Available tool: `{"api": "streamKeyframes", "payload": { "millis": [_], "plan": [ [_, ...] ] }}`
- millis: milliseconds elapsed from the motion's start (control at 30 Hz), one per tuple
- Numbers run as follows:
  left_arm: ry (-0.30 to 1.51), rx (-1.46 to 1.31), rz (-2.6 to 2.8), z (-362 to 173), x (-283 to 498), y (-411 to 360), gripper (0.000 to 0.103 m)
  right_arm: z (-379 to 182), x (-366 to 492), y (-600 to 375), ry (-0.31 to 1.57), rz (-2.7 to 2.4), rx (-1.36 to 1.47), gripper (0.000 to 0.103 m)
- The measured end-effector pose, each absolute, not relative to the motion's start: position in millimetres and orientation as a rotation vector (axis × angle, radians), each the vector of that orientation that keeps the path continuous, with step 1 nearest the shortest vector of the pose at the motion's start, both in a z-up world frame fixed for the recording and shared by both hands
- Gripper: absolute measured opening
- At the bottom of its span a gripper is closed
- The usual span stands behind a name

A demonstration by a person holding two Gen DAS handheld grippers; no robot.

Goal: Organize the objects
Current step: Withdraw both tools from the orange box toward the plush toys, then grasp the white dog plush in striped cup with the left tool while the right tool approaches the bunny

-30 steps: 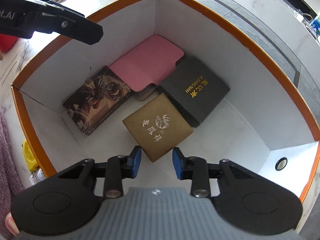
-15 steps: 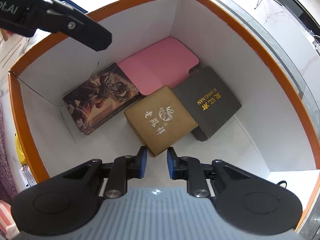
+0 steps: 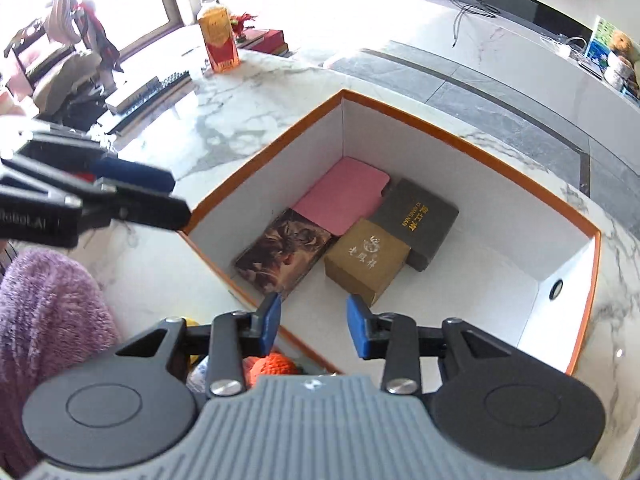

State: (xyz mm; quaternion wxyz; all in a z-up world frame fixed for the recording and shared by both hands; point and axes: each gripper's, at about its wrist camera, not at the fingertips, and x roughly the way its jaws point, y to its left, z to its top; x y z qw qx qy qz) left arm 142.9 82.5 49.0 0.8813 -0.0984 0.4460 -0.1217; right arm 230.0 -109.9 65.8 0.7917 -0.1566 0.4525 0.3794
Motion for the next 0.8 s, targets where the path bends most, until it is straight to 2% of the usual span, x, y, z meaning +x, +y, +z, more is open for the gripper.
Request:
{"api": "streamKeyframes", "payload": {
  "millis": [333, 667, 800],
  "plan": [
    [1.096, -0.094, -0.493, 13, 84, 22, 0.048, 49, 142, -170, 0.997, 0.703, -0.106, 0.039],
    [1.188, 0.357, -0.711, -19, 50, -47, 0.067, -6, 67, -214, 1.002, 0.614, -0.093, 0.04],
    [1.232, 0.482, -0.752, -33, 50, -61, 0.07, -22, 60, -226, 0.998, 0.611, -0.034, 0.04]
  ]
}}
